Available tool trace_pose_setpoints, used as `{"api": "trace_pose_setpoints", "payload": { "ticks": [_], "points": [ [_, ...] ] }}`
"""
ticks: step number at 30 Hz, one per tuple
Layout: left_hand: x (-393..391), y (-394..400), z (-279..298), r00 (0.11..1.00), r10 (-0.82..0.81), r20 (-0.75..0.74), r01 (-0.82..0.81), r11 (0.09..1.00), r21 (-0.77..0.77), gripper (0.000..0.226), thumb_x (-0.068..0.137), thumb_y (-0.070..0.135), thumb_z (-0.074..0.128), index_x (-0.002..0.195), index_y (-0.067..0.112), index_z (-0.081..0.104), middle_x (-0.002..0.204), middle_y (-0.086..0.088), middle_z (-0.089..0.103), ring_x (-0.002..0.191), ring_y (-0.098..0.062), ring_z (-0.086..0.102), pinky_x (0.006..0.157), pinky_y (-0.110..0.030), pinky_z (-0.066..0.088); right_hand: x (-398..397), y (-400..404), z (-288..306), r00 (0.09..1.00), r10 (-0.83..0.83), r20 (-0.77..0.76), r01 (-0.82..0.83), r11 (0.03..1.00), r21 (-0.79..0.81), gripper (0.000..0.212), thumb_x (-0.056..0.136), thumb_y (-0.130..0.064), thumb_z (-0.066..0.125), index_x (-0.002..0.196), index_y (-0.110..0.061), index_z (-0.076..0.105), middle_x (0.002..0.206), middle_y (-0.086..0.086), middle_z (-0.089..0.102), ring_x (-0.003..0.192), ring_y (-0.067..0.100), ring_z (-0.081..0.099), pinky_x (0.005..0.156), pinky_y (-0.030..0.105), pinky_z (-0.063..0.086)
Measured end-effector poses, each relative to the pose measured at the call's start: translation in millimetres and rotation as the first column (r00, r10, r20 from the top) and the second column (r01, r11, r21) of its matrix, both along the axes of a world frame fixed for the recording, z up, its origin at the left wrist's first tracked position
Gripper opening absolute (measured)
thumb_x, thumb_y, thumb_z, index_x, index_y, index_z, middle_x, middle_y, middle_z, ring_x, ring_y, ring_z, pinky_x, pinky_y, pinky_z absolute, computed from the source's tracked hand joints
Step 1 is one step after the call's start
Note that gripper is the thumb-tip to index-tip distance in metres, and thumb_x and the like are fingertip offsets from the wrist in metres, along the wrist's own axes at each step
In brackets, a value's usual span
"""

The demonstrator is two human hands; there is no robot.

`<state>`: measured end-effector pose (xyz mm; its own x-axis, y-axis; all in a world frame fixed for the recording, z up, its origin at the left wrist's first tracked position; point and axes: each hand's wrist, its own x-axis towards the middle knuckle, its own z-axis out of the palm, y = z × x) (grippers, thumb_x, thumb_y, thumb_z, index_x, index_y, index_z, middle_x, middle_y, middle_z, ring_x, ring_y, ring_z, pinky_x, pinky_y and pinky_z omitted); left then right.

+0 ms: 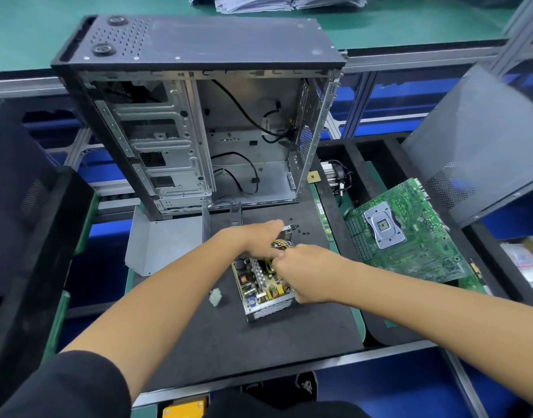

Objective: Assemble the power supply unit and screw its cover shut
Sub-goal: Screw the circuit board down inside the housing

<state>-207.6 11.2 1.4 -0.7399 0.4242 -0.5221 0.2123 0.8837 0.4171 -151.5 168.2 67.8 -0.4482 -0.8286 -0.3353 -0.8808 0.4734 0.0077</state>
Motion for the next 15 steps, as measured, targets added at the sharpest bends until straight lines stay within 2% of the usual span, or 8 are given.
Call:
{"api": "trace_pose_setpoints", "payload": {
  "ticks": [3, 5, 7, 9, 10, 12, 13, 15],
  "points": [
    [-1, -1, 1, 1.0, 0.011, 0.014, -0.011, 1.0, -0.005, 0.034, 0.092, 0.032, 0.058, 0.103, 0.016, 0.03, 0.098, -0.001, 0.043, 0.078, -0.019, 0.045, 0.063, -0.032, 0.035, -1, 1, 2, 0.999, -0.024, 0.028, 0.023, 1.0, 0.012, 0.022, 0.086, -0.012, 0.059, 0.106, -0.004, 0.057, 0.076, 0.005, 0.051, 0.078, 0.031, 0.062, 0.054, 0.03, 0.031],
    [-2, 0, 3, 0.999, 0.012, 0.032, -0.013, 1.0, 0.01, 0.035, 0.09, 0.03, 0.061, 0.104, 0.015, 0.033, 0.101, -0.004, 0.046, 0.078, -0.017, 0.043, 0.064, -0.031, 0.036, -9, 3, 12, 0.989, -0.093, 0.118, 0.096, 0.995, -0.021, 0.018, 0.088, -0.02, 0.061, 0.101, -0.008, 0.058, 0.067, 0.001, 0.038, 0.072, 0.028, 0.056, 0.054, 0.031, 0.035],
    [-2, 3, 9, 0.998, -0.011, 0.059, 0.006, 0.997, 0.079, 0.035, 0.089, 0.031, 0.062, 0.111, 0.013, 0.041, 0.112, -0.005, 0.049, 0.092, -0.019, 0.047, 0.079, -0.033, 0.04, -27, 7, 33, 0.956, -0.186, 0.227, 0.225, 0.962, -0.156, 0.018, 0.083, -0.025, 0.066, 0.08, -0.01, 0.057, 0.061, 0.0, 0.041, 0.062, 0.018, 0.05, 0.055, 0.03, 0.04],
    [-3, 5, 14, 0.997, -0.031, 0.07, 0.024, 0.994, 0.102, 0.041, 0.094, 0.039, 0.052, 0.12, 0.008, 0.045, 0.125, -0.01, 0.05, 0.11, -0.024, 0.049, 0.095, -0.036, 0.04, -48, 14, 55, 0.912, -0.267, 0.311, 0.366, 0.871, -0.326, 0.029, 0.078, -0.025, 0.072, 0.064, -0.008, 0.052, 0.053, -0.001, 0.043, 0.049, 0.01, 0.039, 0.05, 0.026, 0.033],
    [-2, 6, 15, 0.998, -0.023, 0.052, 0.02, 0.998, 0.059, 0.042, 0.097, 0.042, 0.045, 0.122, 0.008, 0.045, 0.128, -0.012, 0.051, 0.112, -0.027, 0.049, 0.095, -0.037, 0.039, -56, 18, 63, 0.882, -0.308, 0.358, 0.44, 0.809, -0.388, 0.033, 0.078, -0.024, 0.072, 0.06, -0.008, 0.049, 0.052, 0.0, 0.041, 0.048, 0.011, 0.035, 0.049, 0.026, 0.029],
    [-3, 8, 14, 0.998, 0.018, -0.057, -0.022, 0.997, -0.071, 0.034, 0.101, 0.044, 0.034, 0.099, 0.013, 0.048, 0.113, -0.014, 0.058, 0.094, -0.028, 0.051, 0.08, -0.038, 0.039, -67, 23, 68, 0.829, -0.377, 0.413, 0.546, 0.708, -0.448, 0.038, 0.083, -0.025, 0.067, 0.06, -0.012, 0.039, 0.054, 0.002, 0.036, 0.05, 0.014, 0.034, 0.05, 0.028, 0.026],
    [-4, 8, 11, 0.992, 0.035, -0.117, -0.049, 0.992, -0.116, 0.035, 0.101, 0.045, 0.032, 0.086, 0.016, 0.045, 0.099, -0.012, 0.058, 0.084, -0.027, 0.048, 0.073, -0.038, 0.037, -69, 23, 65, 0.817, -0.405, 0.411, 0.567, 0.696, -0.441, 0.039, 0.085, -0.025, 0.063, 0.062, -0.014, 0.034, 0.056, 0.003, 0.034, 0.052, 0.017, 0.034, 0.051, 0.03, 0.026],
    [-1, 10, 11, 0.98, 0.054, -0.189, -0.081, 0.987, -0.137, 0.039, 0.101, 0.044, 0.032, 0.072, 0.019, 0.039, 0.08, -0.004, 0.051, 0.078, -0.026, 0.046, 0.068, -0.038, 0.036, -69, 24, 53, 0.814, -0.436, 0.383, 0.569, 0.732, -0.376, 0.037, 0.088, -0.022, 0.057, 0.065, -0.016, 0.028, 0.061, 0.002, 0.032, 0.055, 0.021, 0.03, 0.053, 0.032, 0.022]
  ]
}}
